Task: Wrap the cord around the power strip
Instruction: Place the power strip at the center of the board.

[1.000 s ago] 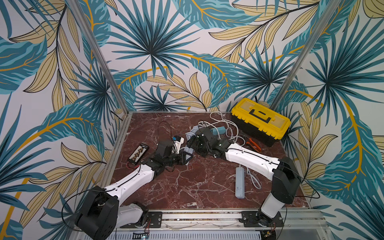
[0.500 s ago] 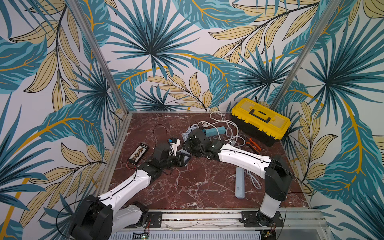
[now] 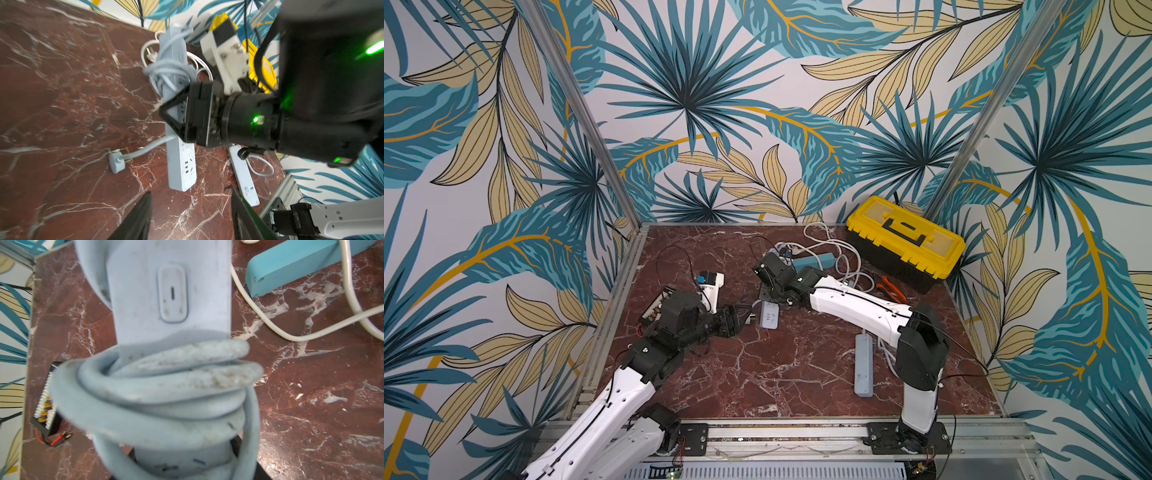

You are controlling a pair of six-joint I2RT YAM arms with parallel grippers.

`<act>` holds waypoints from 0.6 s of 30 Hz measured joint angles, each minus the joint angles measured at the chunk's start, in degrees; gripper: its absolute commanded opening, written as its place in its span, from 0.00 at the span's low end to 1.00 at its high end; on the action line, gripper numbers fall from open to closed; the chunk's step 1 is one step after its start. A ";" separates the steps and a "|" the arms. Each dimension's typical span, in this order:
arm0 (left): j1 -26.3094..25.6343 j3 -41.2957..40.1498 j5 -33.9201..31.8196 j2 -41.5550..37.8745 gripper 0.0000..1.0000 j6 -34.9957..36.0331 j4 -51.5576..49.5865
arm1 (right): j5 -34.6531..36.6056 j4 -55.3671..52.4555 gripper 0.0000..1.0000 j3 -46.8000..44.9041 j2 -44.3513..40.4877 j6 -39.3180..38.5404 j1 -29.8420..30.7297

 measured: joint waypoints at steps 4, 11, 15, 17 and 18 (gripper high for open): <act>2.62 5.49 -4.17 -4.35 0.61 3.72 -6.91 | -0.09 -1.36 0.09 0.85 3.96 1.81 2.69; 3.50 9.44 -6.84 -6.62 0.61 7.28 -12.50 | -3.74 -3.28 0.10 12.61 17.55 5.84 9.20; 3.56 9.35 -6.95 -6.73 0.60 7.85 -13.99 | -4.44 -5.81 0.17 22.27 24.15 6.86 11.91; 3.61 9.35 -6.84 -7.06 0.60 7.98 -14.38 | -4.66 -7.23 0.21 26.29 26.84 7.21 12.96; 3.63 9.35 -6.69 -7.28 0.60 8.09 -14.75 | -4.72 -7.72 0.22 27.56 27.67 7.30 13.33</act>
